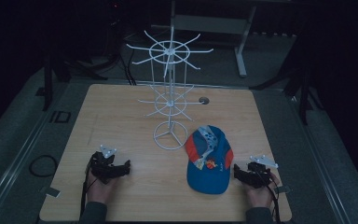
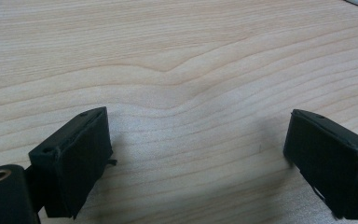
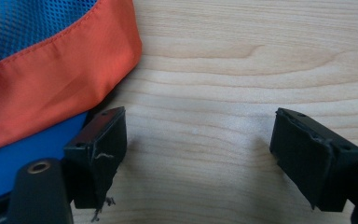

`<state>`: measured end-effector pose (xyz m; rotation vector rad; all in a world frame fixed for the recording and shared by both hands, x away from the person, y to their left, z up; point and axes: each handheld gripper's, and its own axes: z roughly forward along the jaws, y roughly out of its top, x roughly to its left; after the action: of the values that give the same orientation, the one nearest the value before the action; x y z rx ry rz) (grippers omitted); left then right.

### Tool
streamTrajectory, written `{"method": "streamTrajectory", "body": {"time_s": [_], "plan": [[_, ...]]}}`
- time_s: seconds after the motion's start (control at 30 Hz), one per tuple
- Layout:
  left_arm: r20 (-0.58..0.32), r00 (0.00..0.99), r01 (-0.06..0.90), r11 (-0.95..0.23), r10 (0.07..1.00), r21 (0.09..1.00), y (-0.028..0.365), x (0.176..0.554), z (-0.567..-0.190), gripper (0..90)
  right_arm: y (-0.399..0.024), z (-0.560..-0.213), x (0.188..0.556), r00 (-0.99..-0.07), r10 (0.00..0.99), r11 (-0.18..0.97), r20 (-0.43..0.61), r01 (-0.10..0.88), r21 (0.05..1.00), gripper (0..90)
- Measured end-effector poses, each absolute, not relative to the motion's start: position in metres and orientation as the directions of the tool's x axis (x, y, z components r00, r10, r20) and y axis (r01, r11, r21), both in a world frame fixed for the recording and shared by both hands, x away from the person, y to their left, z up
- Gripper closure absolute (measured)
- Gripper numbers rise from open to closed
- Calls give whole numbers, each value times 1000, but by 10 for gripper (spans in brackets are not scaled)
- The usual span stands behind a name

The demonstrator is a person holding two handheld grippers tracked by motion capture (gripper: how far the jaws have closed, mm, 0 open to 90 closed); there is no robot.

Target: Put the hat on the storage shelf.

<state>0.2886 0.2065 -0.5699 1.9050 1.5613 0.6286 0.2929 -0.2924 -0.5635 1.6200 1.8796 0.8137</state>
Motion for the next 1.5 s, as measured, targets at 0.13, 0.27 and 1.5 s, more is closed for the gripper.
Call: {"method": "streamTrajectory", "body": {"time_s": [0.13,0.27,1.5], "plan": [[-7,199,700,-137,980,701,206,289,-570,78,-292,-563,293,-148,989,104,-4,674,731,186],[-8,197,701,-136,980,700,206,289,-570,77,-293,-563,293,-154,988,109,-4,679,726,197],[-8,190,704,-131,982,698,202,292,-570,78,-257,-494,285,-339,940,260,-41,631,731,358]]}}
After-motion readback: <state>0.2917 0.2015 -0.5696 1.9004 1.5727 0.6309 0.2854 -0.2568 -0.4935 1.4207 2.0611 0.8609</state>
